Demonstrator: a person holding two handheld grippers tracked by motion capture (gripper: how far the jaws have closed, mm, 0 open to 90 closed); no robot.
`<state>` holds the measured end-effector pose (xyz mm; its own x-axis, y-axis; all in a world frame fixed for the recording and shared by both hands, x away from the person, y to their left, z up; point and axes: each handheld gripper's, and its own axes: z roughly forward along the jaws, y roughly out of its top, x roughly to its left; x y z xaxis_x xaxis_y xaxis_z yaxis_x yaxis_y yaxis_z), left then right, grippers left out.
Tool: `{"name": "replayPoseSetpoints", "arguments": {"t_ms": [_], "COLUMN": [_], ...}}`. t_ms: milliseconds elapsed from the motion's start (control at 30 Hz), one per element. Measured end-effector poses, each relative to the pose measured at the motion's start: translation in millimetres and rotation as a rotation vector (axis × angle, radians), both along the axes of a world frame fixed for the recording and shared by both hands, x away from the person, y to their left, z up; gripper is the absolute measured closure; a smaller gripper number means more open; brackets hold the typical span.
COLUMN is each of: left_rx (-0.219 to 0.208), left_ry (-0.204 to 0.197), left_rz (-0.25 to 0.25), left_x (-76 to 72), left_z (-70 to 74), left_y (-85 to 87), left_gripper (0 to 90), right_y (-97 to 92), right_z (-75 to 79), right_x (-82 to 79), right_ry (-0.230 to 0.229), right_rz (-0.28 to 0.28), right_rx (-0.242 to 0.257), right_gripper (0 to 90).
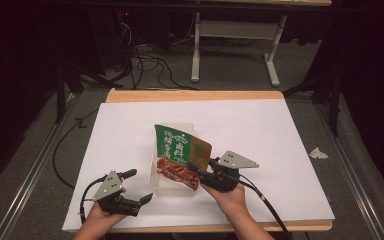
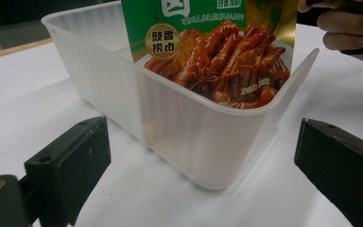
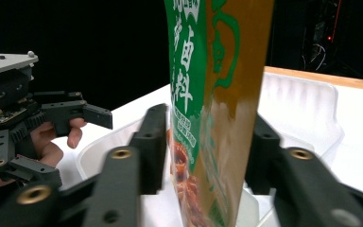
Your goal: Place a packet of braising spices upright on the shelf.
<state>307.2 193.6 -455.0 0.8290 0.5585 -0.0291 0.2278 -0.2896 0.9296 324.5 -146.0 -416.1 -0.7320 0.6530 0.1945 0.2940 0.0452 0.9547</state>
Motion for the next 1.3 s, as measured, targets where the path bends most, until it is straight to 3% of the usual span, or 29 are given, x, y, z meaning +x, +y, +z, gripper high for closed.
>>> {"name": "replayPoseSetpoints", "arguments": {"t_ms": [233,333,633,667,767,800,833,867,1133,1167,1233,1300], "left_rx": [0.004,0.004,0.004,0.006,0.008,0.010,0.010,0.011,0.016,0.016,0.019,0.021], "left_ry": [0.004,0.005,0.005,0.005,0.005,0.004,0.004,0.004,0.005,0.005,0.008,0.010], "left_rz": [-0.002,-0.001,0.002,0.000,0.001,0.002,0.002,0.004,0.018,0.018,0.016,0.015], "left_x": [0.4,0.6,0.5,0.4,0.5,0.6,0.7,0.7,0.6,0.6,0.8,1.5], "left_z": [-0.7,-0.7,-0.7,-0.6,-0.7,-0.8,-0.8,-0.8,-1.1,-1.1,-1.6,-1.9], "left_y": [-0.3,-0.2,0.0,0.0,-0.1,-0.1,-0.2,-0.3,-0.8,-0.8,-1.0,-1.3], "left_gripper": [5.0,5.0,5.0,5.0,5.0,5.0,5.0,5.0,5.2,5.2,5.2,5.2], "right_y": [-1.3,-2.4,-22.6,-34.2,-45.2,-61.6,-61.6,-77.7,-147.2,-147.2,-174.1,-180.9], "right_z": [4.4,5.7,17.0,19.0,19.8,19.5,19.5,18.5,5.3,5.3,-11.7,-16.2], "right_x": [-0.1,-2.5,-14.8,-21.9,-27.7,-33.4,-33.4,-37.1,-53.1,-53.1,-65.6,-67.4], "right_ry": [-0.027,-0.034,-0.030,-0.044,-0.049,-0.057,-0.057,-0.056,-0.045,-0.045,-0.046,-0.034], "right_rz": [0.002,0.001,0.000,-0.012,-0.029,-0.056,-0.056,-0.088,-0.285,-0.285,-0.380,-0.401], "right_rx": [-0.016,-0.036,-0.061,-0.062,-0.061,-0.071,-0.071,-0.080,-0.136,-0.136,-0.178,-0.189], "right_gripper": [28.3,22.1,18.5,18.7,18.8,19.2,19.2,19.7,21.3,21.3,23.1,23.5]}}
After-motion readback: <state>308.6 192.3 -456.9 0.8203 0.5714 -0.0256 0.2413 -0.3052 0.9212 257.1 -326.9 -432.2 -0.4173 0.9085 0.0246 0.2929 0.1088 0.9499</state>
